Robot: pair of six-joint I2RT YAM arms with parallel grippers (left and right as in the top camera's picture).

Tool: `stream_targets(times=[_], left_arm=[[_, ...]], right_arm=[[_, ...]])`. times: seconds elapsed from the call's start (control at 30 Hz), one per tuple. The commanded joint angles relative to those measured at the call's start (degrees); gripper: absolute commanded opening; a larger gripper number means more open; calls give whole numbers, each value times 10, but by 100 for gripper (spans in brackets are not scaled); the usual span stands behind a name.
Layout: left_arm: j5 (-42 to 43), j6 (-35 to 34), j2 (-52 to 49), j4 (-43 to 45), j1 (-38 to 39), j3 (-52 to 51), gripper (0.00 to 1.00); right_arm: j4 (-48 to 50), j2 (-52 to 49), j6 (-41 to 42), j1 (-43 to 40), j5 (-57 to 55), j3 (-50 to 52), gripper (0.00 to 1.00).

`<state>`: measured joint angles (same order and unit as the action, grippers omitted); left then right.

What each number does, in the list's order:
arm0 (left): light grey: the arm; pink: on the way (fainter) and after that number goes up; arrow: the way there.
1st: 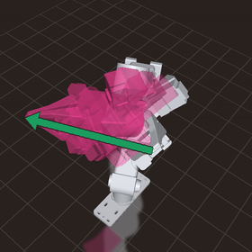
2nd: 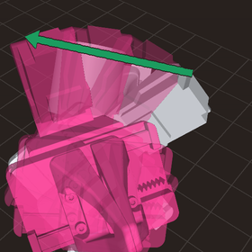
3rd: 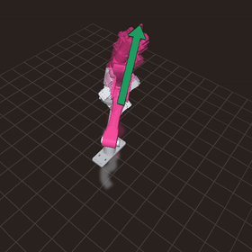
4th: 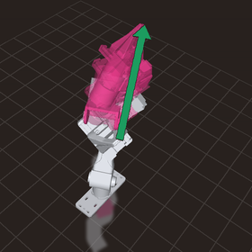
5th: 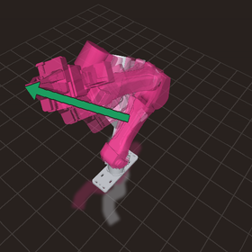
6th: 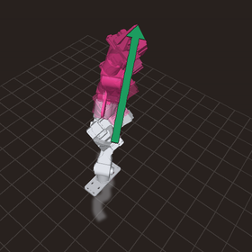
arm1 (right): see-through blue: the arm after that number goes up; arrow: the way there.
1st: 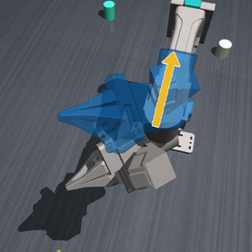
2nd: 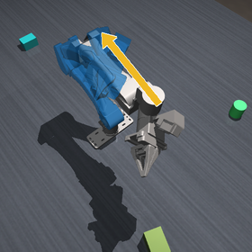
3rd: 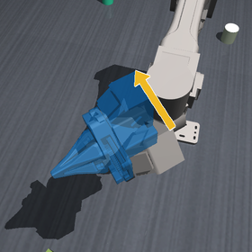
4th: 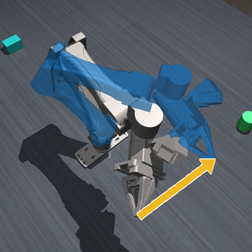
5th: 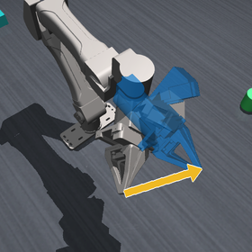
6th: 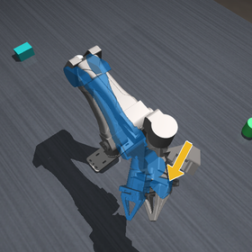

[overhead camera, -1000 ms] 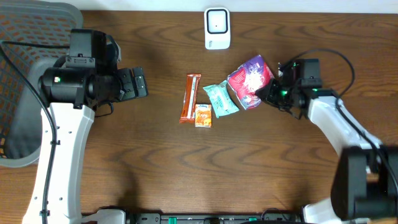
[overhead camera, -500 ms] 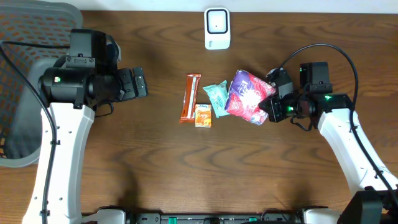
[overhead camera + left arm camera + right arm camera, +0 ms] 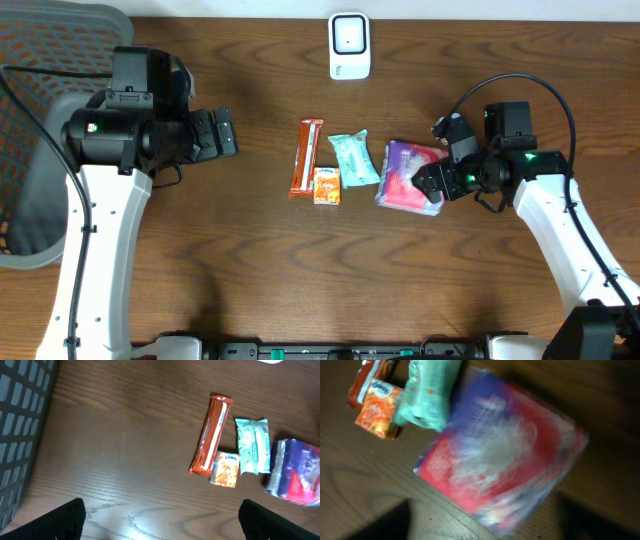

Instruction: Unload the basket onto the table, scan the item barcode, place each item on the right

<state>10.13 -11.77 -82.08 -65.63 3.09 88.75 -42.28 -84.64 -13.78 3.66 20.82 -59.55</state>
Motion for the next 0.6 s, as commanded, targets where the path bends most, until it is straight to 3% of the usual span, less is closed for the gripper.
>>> stream_targets(times=[0.0,0.1,0.3,0.57], left_arm=[[-3,1,-3,-1,-2,3,98],[-3,1,-3,-1,-2,3,98],[-3,2,-3,-1,-2,3,98],[-3,1,-3,-1,-2,3,98]], right_arm=[[5,0,64,-3,-45,-3,99],[12,0,82,-3,-47,-3,99],[34,0,200,-2,-43,-3,99],[39,0,231,43,-94,-3,99]])
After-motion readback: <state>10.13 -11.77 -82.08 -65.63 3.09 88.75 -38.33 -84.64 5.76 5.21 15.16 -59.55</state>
